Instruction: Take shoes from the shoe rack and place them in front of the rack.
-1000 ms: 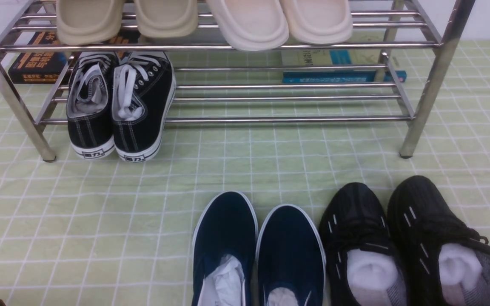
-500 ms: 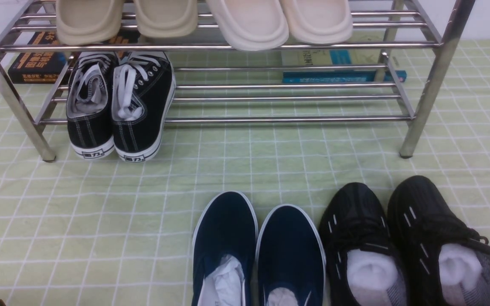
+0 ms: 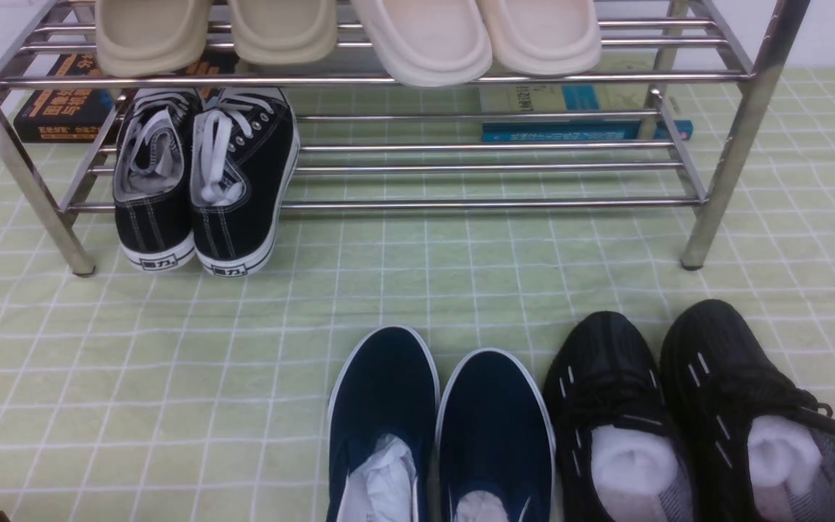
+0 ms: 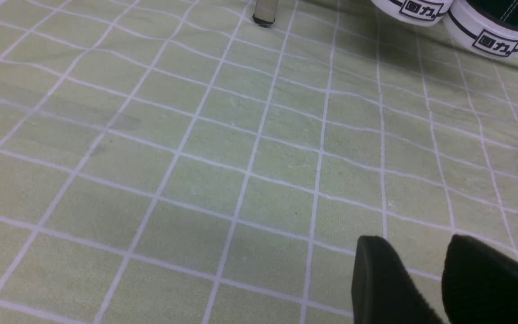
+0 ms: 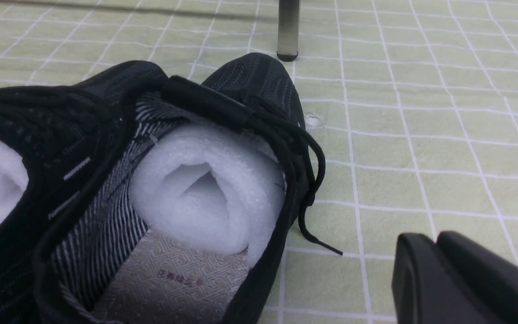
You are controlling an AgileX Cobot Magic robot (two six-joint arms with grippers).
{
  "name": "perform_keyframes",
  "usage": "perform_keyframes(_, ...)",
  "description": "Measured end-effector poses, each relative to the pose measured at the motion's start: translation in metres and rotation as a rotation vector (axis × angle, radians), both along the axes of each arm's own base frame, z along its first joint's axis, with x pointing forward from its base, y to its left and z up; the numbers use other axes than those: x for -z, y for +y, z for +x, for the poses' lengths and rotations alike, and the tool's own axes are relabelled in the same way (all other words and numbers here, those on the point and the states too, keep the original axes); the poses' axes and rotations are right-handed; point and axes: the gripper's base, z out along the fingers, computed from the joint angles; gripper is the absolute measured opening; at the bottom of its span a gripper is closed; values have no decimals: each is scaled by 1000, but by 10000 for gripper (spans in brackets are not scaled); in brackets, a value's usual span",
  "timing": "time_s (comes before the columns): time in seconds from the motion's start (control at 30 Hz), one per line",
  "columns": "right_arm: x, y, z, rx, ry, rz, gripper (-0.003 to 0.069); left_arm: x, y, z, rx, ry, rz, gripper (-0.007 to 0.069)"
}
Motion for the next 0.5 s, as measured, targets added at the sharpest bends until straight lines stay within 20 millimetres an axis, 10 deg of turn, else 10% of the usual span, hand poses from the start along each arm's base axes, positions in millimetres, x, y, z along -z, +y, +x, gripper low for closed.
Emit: perform_keyframes(0.5, 0, 0, 0, 0, -1, 0, 93, 0, 0, 0, 0, 0, 0, 242)
